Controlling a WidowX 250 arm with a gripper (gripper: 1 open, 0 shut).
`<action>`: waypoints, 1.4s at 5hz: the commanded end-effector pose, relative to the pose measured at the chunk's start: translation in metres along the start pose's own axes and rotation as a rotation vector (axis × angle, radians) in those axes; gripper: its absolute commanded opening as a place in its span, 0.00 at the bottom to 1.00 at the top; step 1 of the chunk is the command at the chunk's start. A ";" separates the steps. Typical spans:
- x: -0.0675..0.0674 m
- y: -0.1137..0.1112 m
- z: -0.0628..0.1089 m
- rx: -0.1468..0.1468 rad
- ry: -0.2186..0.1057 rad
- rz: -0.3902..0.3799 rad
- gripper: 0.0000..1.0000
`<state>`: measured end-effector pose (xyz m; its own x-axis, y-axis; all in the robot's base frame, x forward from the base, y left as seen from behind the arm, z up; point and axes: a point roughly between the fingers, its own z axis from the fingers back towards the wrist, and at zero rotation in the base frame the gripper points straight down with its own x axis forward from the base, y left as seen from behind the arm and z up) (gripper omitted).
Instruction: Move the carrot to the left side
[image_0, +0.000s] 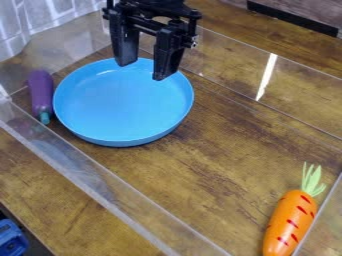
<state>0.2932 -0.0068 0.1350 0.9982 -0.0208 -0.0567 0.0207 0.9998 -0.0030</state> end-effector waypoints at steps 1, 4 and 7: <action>0.000 -0.003 -0.005 -0.003 0.012 -0.007 1.00; -0.005 -0.038 -0.018 -0.025 0.049 -0.059 1.00; -0.014 -0.110 -0.036 -0.040 0.060 -0.130 1.00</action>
<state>0.2715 -0.1112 0.0887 0.9768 -0.1462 -0.1566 0.1404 0.9890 -0.0475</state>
